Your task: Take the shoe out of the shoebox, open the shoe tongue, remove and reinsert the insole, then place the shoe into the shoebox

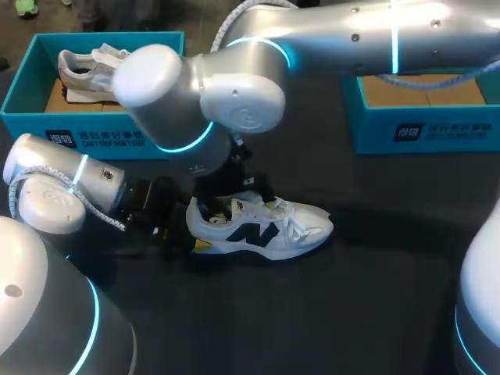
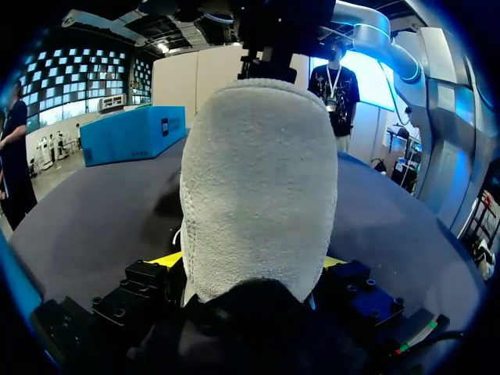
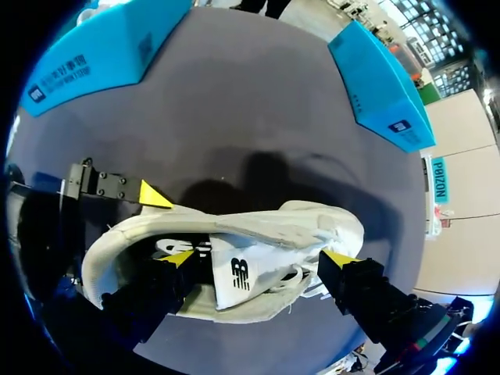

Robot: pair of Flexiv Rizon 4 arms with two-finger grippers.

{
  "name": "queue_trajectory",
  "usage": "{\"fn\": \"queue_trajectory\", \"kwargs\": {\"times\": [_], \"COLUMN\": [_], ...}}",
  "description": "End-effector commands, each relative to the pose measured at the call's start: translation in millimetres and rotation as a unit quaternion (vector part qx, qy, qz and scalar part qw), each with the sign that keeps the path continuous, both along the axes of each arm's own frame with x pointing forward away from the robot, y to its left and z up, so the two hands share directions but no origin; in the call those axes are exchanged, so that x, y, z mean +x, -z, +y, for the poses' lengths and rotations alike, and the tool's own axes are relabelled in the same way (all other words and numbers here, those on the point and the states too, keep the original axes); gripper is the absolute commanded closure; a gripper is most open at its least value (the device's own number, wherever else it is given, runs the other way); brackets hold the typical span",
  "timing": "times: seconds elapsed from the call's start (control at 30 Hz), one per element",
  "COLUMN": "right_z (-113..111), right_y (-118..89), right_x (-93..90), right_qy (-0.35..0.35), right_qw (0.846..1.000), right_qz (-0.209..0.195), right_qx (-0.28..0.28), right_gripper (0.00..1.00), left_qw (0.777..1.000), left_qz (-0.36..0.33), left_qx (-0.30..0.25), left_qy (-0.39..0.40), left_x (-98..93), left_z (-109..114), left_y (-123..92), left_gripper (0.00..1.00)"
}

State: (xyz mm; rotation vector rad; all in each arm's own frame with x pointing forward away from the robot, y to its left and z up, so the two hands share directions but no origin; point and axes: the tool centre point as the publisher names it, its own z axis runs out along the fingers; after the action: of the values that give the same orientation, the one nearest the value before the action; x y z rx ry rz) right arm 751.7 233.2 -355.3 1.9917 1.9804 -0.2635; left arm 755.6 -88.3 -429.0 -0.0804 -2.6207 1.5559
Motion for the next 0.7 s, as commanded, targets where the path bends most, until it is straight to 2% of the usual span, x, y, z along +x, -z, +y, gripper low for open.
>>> {"fn": "queue_trajectory", "kwargs": {"times": [0.03, 0.27, 0.53, 0.57, 0.63, 0.7], "right_z": [7, -3, -19, -21, -20, -21], "right_y": [6, 6, -8, -11, -16, -19], "right_x": [-7.6, -10.0, -13.6, -14.2, -15.0, -15.5], "right_qy": [0.019, 0.029, 0.050, 0.052, 0.055, 0.057], "right_qw": [0.999, 0.997, 0.995, 0.995, 0.995, 0.995], "right_qz": [-0.008, -0.005, -0.008, -0.010, -0.011, -0.011], "right_qx": [-0.040, -0.071, -0.084, -0.085, -0.086, -0.086], "right_gripper": [0.00, 0.00, 0.01, 0.02, 0.14, 0.16], "left_qw": [1.000, 1.000, 1.000, 1.000, 1.000, 1.000], "left_qz": [0.001, 0.001, 0.001, 0.001, 0.001, 0.001], "left_qx": [0.002, 0.002, 0.002, 0.002, 0.002, 0.002], "left_qy": [0.001, 0.001, 0.001, 0.001, 0.001, 0.001], "left_x": [2.7, 2.7, 2.7, 2.7, 2.7, 2.7], "left_z": [-4, -4, -4, -4, -4, -4], "left_y": [5, 5, 5, 5, 5, 5], "left_gripper": [1.00, 1.00, 1.00, 1.00, 1.00, 1.00]}}
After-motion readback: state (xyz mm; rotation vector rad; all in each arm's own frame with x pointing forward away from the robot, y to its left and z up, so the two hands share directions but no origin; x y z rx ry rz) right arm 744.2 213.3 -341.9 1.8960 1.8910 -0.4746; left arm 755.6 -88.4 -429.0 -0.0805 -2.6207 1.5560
